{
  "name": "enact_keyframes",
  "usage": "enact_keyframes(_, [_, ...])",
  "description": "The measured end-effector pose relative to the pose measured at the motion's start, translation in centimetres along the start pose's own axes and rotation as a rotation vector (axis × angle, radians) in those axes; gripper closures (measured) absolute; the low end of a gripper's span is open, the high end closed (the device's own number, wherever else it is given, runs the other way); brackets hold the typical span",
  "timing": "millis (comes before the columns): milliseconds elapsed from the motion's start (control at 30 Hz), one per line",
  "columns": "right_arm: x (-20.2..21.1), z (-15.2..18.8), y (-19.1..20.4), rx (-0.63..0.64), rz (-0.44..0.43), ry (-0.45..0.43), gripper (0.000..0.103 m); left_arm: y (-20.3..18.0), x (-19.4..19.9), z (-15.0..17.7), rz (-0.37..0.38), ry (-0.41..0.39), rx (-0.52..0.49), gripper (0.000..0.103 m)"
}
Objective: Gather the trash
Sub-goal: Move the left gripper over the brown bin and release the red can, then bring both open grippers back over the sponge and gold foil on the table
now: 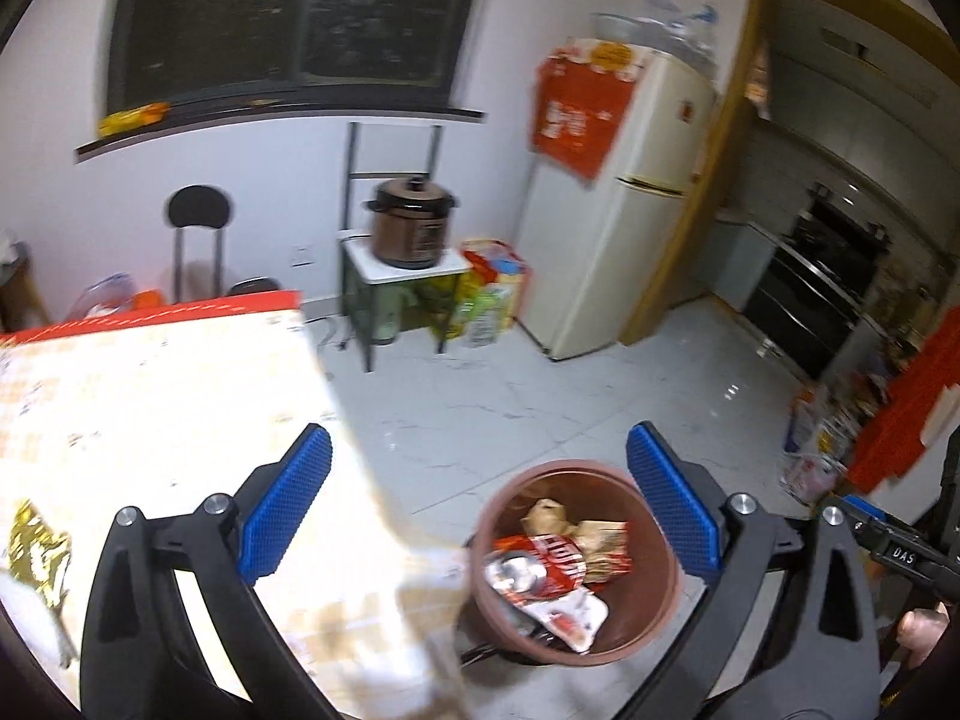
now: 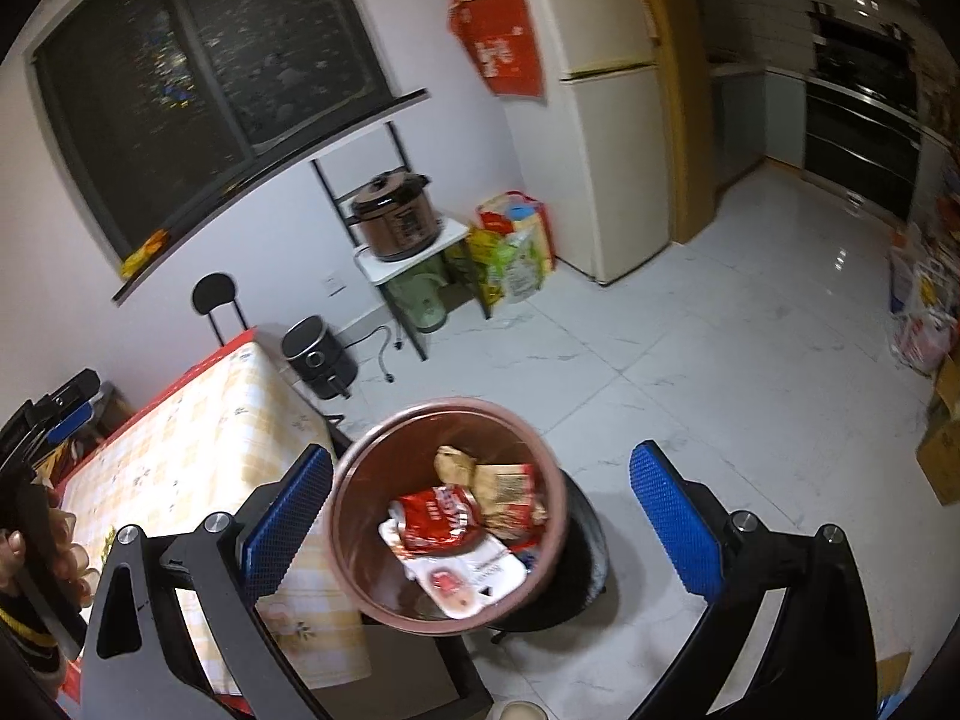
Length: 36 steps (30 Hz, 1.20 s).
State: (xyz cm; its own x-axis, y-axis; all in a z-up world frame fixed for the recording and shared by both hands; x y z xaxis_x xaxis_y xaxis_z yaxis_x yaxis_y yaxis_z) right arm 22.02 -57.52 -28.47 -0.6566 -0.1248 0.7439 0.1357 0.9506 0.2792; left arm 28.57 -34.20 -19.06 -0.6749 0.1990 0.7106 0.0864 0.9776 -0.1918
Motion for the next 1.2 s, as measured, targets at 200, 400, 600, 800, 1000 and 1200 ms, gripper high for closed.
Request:
enact_keyframes(200, [-1.4, -0.4, 5.3, 0.059, -0.049, 0.017, 0.005, 5.8, 3.1, 0.8, -0.077, -0.012, 0.057, 0.006])
enact_keyframes(400, [-2.8, 0.4, 13.5, 0.136, -0.106, 0.044, 0.005, 13.0, 7.1, 2.5, -0.143, -0.013, 0.129, 0.006])
enact_keyframes(600, [-4.1, 1.9, 22.4, 0.224, -0.154, 0.082, 0.005, 22.0, 11.2, 5.2, -0.201, -0.007, 0.222, 0.006])
enact_keyframes(800, [-5.6, 5.2, 32.7, 0.348, -0.192, 0.143, 0.005, 32.7, 15.4, 10.0, -0.27, 0.001, 0.336, 0.006])
enact_keyframes(1000, [-7.6, 10.6, 41.8, 0.495, -0.206, 0.238, 0.005, 42.8, 19.1, 15.3, -0.333, -0.004, 0.508, 0.006])
enact_keyframes(1200, [-10.2, 16.8, 50.7, 0.698, -0.211, 0.311, 0.005, 50.8, 22.1, 20.5, -0.381, -0.002, 0.626, 0.006])
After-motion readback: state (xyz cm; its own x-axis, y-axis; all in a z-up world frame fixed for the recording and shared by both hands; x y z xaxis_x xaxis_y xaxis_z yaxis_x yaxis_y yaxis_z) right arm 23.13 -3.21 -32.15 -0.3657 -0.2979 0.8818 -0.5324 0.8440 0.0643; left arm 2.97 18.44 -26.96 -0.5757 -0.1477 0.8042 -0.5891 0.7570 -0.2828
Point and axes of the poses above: each gripper's, at about its wrist camera, not at the fingertips, and x roughly against the way its jaws point, y to its left, z to its underside, the point moved 7 cm from there along -x, roughly the way its jaws point, and after that the axes turned 8 degrees about y, right-handed, at the moved point
